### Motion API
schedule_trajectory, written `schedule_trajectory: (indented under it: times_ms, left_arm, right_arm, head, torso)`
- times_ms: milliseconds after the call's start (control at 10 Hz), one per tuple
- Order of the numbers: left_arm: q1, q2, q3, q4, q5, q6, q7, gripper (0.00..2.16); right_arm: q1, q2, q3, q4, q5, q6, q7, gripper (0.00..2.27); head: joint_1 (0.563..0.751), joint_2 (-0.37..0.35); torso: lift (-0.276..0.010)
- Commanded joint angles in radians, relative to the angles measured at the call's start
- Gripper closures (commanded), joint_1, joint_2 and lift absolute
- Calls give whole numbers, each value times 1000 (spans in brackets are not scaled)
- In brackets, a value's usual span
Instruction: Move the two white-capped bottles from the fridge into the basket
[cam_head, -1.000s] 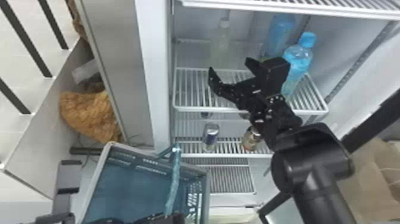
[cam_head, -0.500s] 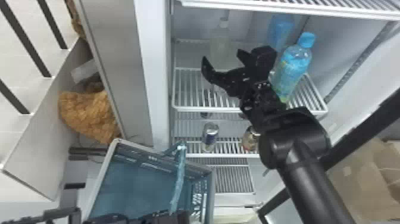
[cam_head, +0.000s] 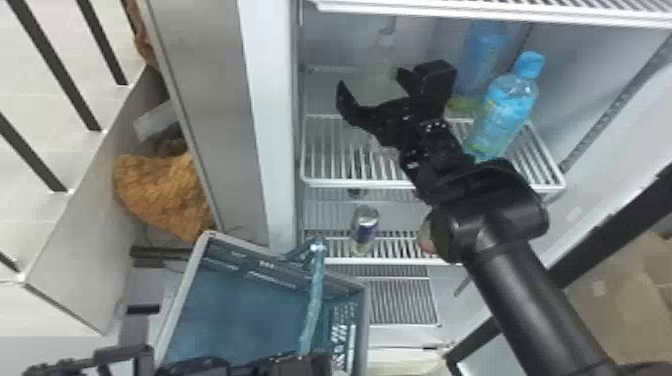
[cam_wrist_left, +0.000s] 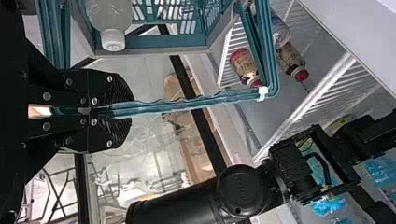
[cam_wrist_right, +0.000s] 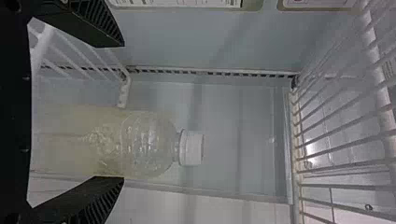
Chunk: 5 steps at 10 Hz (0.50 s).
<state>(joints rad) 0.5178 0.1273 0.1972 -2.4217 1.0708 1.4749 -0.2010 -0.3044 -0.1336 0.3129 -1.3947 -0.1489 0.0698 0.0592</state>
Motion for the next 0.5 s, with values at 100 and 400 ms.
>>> schedule_trajectory:
  times_ms: [100,400]
  left_arm:
    - [-2,2,-4,3,4,-2,-1,1214]
    - [0,2,-4,5,10,-7,-5,1214]
  right_arm:
    - [-42,3,28,34,13,-1,-32,-2]
    - [-47,8,22,49,21,-1,-78,38]
  head:
    - [695,-65]
    - [695,-72]
  torso:
    - [0]
    - [0]
